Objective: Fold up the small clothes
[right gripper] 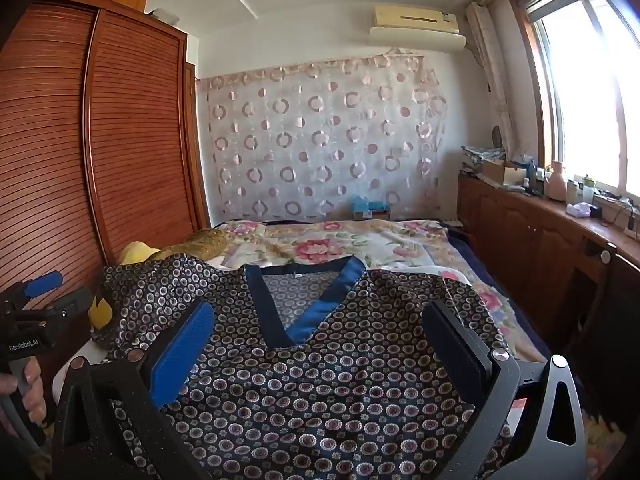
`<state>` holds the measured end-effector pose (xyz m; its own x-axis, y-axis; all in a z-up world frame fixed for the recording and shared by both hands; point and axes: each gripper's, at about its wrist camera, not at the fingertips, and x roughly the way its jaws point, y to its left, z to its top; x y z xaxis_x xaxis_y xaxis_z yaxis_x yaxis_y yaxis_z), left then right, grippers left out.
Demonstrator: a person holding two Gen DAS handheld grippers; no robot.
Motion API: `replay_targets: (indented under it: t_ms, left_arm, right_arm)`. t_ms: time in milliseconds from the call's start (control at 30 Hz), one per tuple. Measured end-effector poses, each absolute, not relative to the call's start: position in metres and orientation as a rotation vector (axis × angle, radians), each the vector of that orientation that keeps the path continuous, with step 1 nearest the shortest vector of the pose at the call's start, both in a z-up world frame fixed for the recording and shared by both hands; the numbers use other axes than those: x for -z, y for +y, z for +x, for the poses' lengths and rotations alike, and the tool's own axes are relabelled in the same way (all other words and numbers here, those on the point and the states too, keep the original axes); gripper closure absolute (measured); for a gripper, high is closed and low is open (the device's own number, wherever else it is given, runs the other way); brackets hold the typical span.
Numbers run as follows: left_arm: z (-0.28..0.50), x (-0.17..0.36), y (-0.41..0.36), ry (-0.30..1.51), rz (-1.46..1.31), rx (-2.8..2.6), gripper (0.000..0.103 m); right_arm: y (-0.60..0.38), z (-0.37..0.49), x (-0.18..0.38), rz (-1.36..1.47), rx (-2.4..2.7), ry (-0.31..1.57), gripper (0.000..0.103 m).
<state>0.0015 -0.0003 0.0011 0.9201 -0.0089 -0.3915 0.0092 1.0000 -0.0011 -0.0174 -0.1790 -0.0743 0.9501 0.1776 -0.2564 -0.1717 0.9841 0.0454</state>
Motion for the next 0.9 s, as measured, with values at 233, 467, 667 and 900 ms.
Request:
replay_targets:
  t_ms: [233, 467, 667, 900]
  left_arm:
    - [-0.0056, -0.0086, -0.0031, 0.391, 0.007, 0.005, 0.0]
    - [-0.0053, -0.0047, 0.0, 0.383, 0.0, 0.003, 0.0]
    - [-0.0056, -0.0035, 0.0002, 0.383, 0.002, 0.001, 0.0]
    - [-0.0057, -0.0037, 0.0017, 0.384, 0.004, -0.002, 0.0]
  right_arm:
    - [-0.1801, -0.0208, 0.077, 0.024, -0.178, 0.256, 0.0]
    - [-0.1752, -0.0182, 0.0717, 0.019, -0.182, 0.255, 0.0]
    - [-0.1777, -0.0185, 0.0746, 0.022, -0.184, 0.256, 0.0]
    - [-0.1771, -0.0172, 0.0758, 0.024, -0.183, 0.259, 0.0]
